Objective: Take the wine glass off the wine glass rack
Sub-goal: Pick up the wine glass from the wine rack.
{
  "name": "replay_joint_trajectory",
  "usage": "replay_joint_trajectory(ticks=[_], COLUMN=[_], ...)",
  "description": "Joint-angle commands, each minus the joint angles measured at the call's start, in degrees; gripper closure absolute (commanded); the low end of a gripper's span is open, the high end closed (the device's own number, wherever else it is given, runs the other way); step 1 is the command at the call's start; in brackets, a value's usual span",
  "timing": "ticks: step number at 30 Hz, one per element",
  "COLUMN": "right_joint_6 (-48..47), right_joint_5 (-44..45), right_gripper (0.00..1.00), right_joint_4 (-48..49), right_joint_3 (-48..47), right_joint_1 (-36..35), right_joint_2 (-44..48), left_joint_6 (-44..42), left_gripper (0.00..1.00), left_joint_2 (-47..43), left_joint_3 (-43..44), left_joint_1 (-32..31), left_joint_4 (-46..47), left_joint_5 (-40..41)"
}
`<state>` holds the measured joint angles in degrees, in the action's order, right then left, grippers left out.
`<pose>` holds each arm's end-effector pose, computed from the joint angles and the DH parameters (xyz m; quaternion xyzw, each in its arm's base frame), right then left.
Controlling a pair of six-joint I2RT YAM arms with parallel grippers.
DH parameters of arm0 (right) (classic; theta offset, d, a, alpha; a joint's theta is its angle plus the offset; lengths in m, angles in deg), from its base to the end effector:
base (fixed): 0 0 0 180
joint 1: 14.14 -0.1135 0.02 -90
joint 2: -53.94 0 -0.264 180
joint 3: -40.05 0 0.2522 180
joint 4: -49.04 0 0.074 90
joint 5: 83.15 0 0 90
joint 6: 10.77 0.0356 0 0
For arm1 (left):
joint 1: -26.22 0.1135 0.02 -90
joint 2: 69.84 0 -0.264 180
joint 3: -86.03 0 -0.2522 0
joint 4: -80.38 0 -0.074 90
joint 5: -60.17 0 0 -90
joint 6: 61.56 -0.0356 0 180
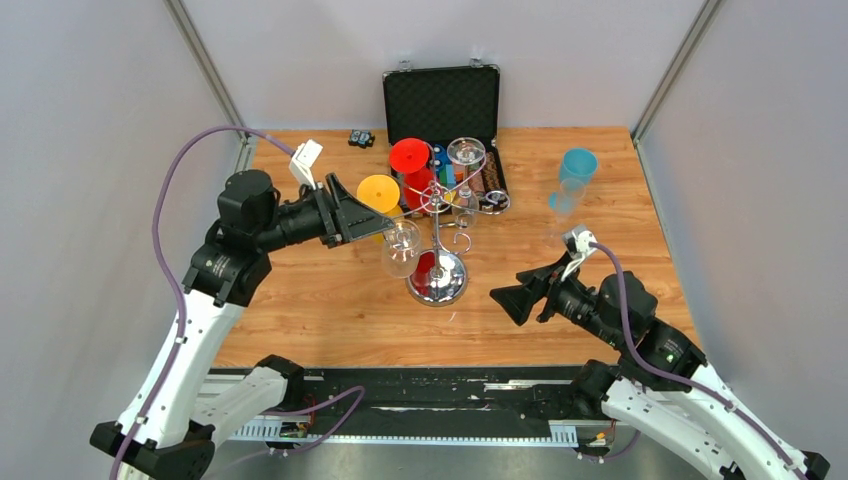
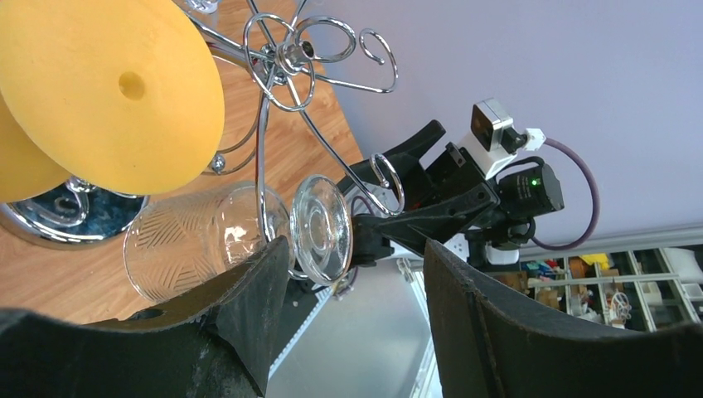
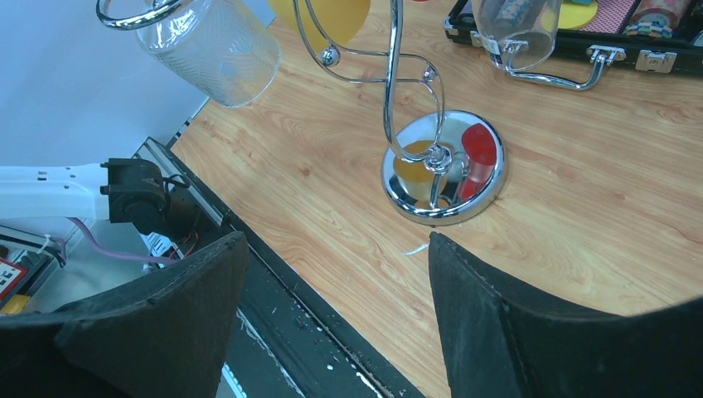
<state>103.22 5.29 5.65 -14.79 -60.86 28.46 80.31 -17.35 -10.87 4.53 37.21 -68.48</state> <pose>0.0732 0.0791 0.3242 -0.1635 0.7710 0.3648 0.4957 0.1550 -0.0856 0.4292 0.0082 0.7648 -0.5602 0.3182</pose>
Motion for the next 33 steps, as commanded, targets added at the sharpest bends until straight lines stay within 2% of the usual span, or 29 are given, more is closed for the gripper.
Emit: replay_joint_trajectory(ticks=[1, 17, 33], right_joint_6=[1.41, 1.67, 2.64], right_joint_5=[-0.2, -0.17, -1.73], right_gripper=[0.23, 0.23, 0.23], right_joint_4=[0.88, 0.65, 0.93], right_joint_3=[0.47, 1.25, 1.73], right_joint_1=[0.14, 0.13, 0.14], right_joint_2=[0.9, 2.27, 2.53], left_joint_6=[-1.21, -2.42, -4.21], left_gripper=[0.32, 0.32, 0.35], left_joint_2=[0.55, 3.37, 7.79], left_joint_3=[1.7, 3.16, 7.4], left_joint_1=[-1.08, -3.49, -5.44], left_joint_4=[1.74, -0.92, -13.47], left_joint_5=[0.54, 1.44, 2.38])
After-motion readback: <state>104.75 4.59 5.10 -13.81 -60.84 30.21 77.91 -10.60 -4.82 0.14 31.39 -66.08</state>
